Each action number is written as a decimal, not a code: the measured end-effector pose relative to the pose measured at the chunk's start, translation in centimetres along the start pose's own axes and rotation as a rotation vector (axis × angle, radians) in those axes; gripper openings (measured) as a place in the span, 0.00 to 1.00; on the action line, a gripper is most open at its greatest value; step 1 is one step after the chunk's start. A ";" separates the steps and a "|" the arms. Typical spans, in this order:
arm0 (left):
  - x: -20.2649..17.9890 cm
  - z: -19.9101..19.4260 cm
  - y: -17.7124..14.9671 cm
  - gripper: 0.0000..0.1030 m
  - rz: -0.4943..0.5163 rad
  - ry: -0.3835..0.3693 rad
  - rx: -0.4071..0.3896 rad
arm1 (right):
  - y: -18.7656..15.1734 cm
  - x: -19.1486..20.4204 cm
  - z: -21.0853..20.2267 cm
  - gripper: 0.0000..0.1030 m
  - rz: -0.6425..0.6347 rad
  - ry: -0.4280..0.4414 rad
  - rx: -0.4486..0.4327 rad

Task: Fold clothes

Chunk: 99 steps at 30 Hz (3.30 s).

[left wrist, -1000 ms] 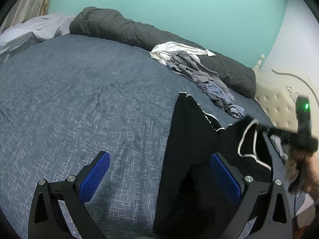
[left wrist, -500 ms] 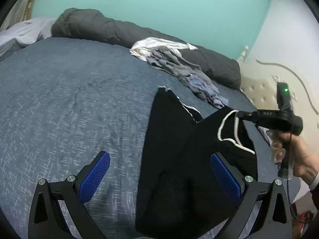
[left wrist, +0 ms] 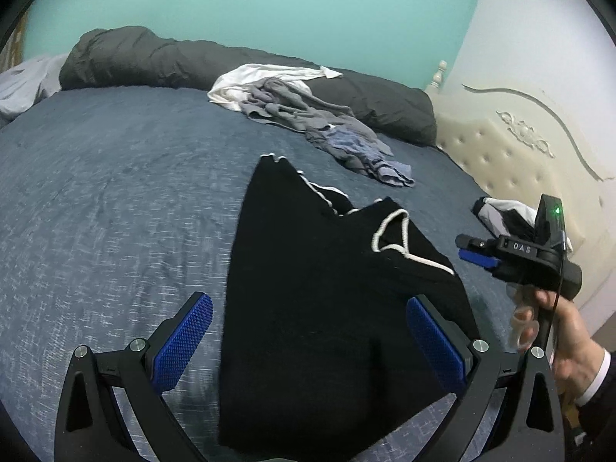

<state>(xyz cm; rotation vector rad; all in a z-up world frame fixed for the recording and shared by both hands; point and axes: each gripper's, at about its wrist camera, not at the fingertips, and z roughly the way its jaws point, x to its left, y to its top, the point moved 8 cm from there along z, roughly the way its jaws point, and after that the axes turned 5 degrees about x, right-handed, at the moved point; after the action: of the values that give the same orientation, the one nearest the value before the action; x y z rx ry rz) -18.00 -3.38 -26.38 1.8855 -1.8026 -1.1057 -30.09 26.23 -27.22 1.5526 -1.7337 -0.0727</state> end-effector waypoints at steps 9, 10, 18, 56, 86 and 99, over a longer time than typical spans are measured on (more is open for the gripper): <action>-0.7 0.8 -0.4 0.99 0.044 0.032 0.012 | -2.2 -0.1 0.7 0.39 0.003 0.027 0.025; -0.7 0.9 -0.5 0.99 0.046 0.035 0.013 | -2.4 -0.2 0.7 0.39 0.007 0.029 0.023; -0.7 1.8 -0.8 0.99 0.041 0.030 0.039 | -4.0 -1.7 1.0 0.39 0.038 0.051 0.013; -8.0 6.9 0.6 0.54 0.276 -0.035 0.174 | -4.1 -2.4 0.1 0.42 0.052 0.118 -0.051; -3.0 4.1 3.8 0.06 0.114 -0.102 0.187 | -4.1 -2.4 0.3 0.42 0.073 0.135 -0.049; -7.1 10.1 1.3 0.41 0.188 -0.116 0.340 | -3.9 -3.0 0.0 0.42 0.091 0.138 -0.054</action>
<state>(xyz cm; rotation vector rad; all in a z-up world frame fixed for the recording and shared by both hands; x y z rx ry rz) -25.37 6.03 -29.91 1.8060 -2.3028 -0.9050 -27.16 27.88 -30.80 1.4044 -1.6771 0.0323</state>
